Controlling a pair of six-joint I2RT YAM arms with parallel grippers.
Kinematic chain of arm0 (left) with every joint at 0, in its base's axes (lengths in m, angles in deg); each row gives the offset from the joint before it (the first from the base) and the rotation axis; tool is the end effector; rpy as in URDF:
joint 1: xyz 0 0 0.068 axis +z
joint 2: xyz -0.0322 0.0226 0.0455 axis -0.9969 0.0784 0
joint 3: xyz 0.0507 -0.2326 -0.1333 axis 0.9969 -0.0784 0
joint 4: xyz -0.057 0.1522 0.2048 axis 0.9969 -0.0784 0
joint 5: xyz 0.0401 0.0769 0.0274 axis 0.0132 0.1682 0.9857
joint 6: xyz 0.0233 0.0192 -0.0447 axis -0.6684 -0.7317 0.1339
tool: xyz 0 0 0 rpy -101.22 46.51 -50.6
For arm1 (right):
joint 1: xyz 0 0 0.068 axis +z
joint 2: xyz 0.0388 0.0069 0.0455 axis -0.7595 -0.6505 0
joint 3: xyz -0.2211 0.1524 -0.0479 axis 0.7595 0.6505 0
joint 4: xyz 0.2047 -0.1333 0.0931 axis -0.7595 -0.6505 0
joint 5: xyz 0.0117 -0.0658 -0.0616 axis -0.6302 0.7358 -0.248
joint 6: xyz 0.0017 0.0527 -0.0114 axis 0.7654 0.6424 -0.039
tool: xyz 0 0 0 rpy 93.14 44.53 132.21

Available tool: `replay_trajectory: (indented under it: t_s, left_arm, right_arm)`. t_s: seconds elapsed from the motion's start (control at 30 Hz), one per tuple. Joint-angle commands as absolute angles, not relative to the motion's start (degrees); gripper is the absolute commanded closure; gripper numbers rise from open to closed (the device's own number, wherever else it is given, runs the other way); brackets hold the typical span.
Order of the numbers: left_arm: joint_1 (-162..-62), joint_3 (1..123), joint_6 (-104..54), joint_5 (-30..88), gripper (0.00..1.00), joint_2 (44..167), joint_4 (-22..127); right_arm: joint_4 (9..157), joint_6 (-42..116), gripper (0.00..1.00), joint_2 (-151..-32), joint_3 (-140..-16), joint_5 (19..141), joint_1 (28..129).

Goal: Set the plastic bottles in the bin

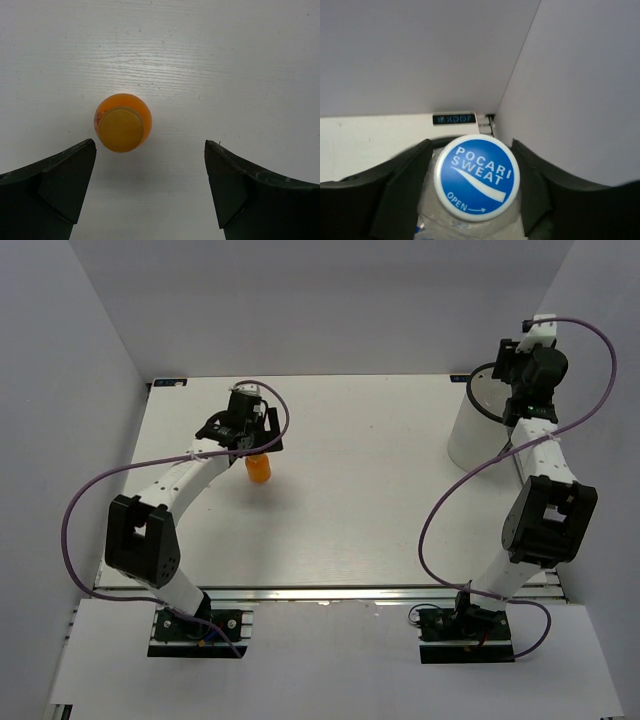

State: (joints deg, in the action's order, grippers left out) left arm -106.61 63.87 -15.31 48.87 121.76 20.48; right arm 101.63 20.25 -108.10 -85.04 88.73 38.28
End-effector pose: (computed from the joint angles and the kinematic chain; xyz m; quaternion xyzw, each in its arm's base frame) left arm 0.3313 -0.1205 0.2817 -0.0408 0.9261 -0.0469 0.3722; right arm 0.4087 -0.0811 0.3745 0.0137 0.6887 -0.1388 0.7115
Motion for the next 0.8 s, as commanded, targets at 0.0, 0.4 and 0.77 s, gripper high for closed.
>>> replay_trajectory:
  t_s: [0.0, 0.4, 0.77]
  left_arm:
    - [-106.33, 65.47, -15.62, 48.24, 0.02, 122.60, 21.32]
    - [-105.98, 68.55, -18.08, 51.84, 0.06, 128.58, 17.45]
    - [-104.05, 68.20, -18.61, 46.13, 0.54, 130.61, 19.38]
  right_arm:
    - [104.99, 18.52, 0.30, -108.36, -82.09, 89.54, 38.17]
    - [90.25, 25.98, 0.11, -99.14, -92.62, 77.60, 38.26]
    - [87.94, 31.79, 0.11, -87.89, -90.44, 69.86, 38.26]
